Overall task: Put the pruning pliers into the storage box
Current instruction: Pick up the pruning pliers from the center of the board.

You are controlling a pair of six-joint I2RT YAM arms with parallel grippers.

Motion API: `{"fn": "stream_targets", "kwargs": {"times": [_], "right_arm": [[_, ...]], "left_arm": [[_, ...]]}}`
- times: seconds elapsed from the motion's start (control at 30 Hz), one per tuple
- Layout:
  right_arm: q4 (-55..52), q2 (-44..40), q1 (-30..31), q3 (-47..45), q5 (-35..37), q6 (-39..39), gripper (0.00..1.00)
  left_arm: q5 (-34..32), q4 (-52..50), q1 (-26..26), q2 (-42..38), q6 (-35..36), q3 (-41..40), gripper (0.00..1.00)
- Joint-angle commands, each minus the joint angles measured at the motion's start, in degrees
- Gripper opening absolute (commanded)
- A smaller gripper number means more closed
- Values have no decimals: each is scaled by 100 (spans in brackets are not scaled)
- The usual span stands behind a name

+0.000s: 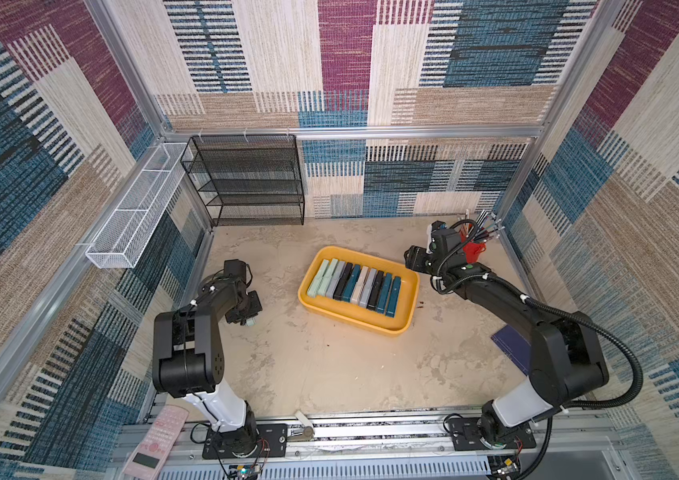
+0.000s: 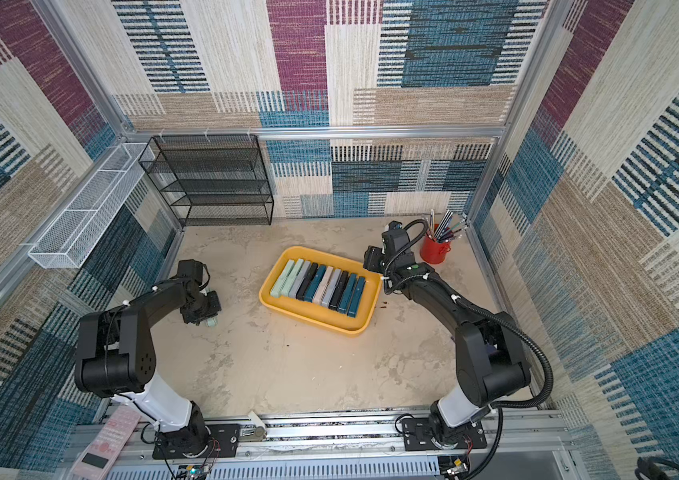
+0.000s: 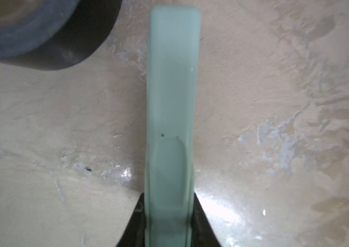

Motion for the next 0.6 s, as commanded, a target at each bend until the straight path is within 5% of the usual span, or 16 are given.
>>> {"fn": "stream_targets", "kwargs": {"times": [0.0,0.27,0.57], "right_arm": [[108,-70,-7,-7,109,58,70],[66,-188,-80,-1,259,5,69],[96,-482,-346,-128,301,30,69]], "left_arm": [[188,47,-55,-135,114,73,19],[-318,-878,-1221,-323,556,1277,17],[56,-1197,-2828,-220,249,2729,16]]}}
